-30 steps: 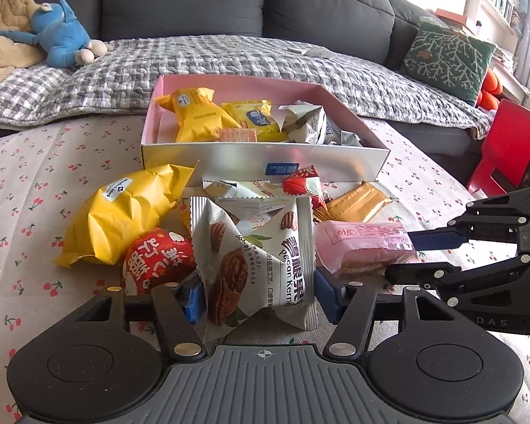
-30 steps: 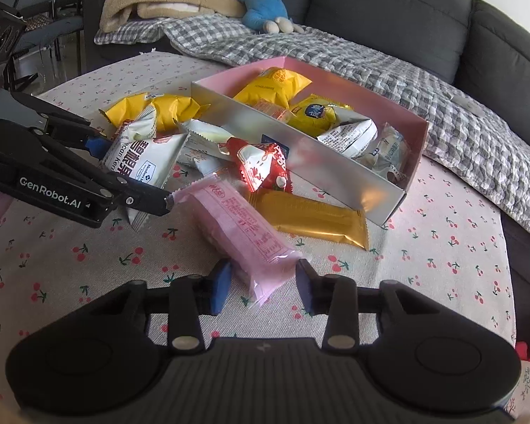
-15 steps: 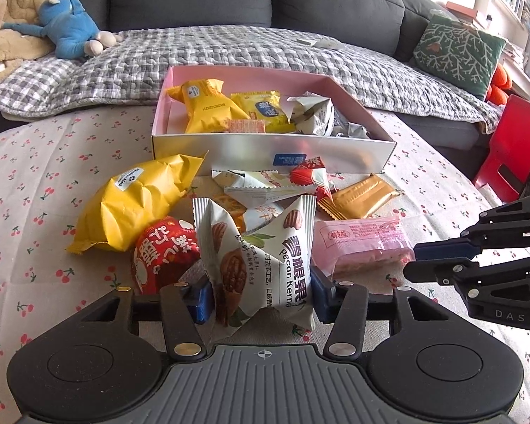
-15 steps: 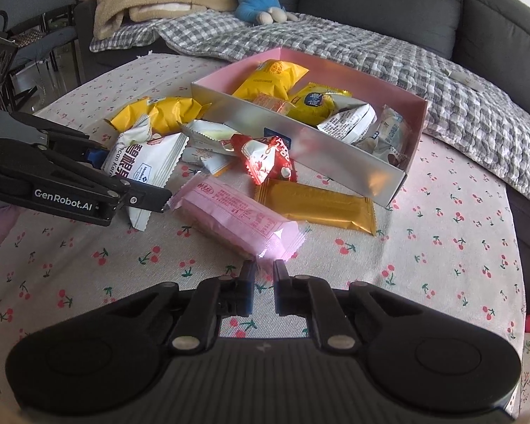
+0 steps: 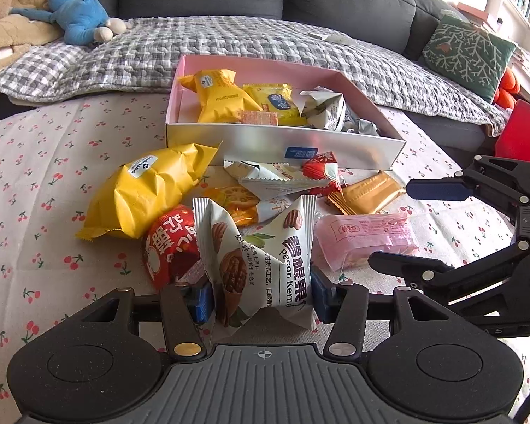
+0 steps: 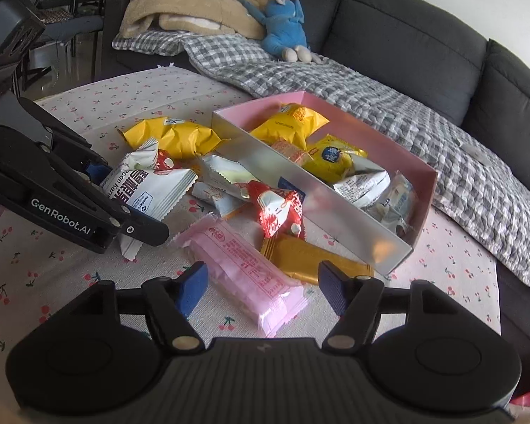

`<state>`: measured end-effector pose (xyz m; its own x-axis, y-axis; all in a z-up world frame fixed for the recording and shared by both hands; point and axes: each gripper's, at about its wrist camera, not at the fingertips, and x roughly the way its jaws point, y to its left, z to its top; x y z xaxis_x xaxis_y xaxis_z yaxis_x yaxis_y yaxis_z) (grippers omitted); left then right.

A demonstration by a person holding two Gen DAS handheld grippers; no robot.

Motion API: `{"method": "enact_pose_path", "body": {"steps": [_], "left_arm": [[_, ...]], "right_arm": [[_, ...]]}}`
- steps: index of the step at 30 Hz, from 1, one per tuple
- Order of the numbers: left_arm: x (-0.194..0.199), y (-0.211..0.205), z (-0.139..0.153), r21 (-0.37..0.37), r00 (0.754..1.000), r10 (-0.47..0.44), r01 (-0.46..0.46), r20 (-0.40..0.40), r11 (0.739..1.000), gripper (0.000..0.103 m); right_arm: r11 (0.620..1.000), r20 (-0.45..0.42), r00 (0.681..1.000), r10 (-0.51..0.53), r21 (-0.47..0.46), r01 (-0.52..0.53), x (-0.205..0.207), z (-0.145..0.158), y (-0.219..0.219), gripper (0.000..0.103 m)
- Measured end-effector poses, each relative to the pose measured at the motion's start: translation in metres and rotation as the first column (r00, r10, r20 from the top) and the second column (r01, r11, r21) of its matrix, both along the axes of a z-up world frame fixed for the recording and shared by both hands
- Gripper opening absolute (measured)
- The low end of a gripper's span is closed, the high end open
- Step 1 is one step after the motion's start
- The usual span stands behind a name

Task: Organize snacks
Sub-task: 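Lift both held packets up off the pile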

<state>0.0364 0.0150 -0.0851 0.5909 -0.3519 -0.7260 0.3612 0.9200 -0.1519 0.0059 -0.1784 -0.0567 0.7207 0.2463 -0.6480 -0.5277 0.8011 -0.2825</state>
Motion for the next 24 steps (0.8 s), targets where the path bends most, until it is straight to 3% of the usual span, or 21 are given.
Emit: {"method": "enact_pose_path", "body": {"steps": [4, 8, 12, 17, 24], "left_arm": [[-0.003, 0.002, -0.001, 0.013, 1.0, -0.004, 0.004, 0.012, 1.0, 0.051], [-0.005, 0.004, 0.0, 0.013, 1.0, -0.005, 0.005, 0.009, 1.0, 0.051], [-0.004, 0.007, 0.001, 0.01, 1.0, 0.007, -0.007, -0.007, 1.0, 0.051], [-0.001, 0.014, 0.004, -0.011, 0.998, 0.034, -0.035, -0.047, 0.999, 0.05], [-0.006, 0.017, 0.014, -0.021, 0.998, 0.029, -0.03, -0.053, 0.999, 0.05]], "right_arm": [[1.0, 0.005, 1.0, 0.017, -0.021, -0.016, 0.007, -0.005, 0.008, 0.067], [1.0, -0.031, 0.999, 0.027, -0.004, -0.027, 0.011, -0.009, 0.011, 0.042], [1.0, -0.076, 0.997, 0.018, 0.012, -0.017, 0.011, -0.01, 0.012, 0.03], [1.0, -0.086, 0.996, -0.002, 0.022, 0.004, 0.007, -0.002, 0.013, 0.029], [0.989, -0.115, 0.993, -0.034, 0.141, 0.05, 0.01, 0.014, 0.003, 0.029]]}}
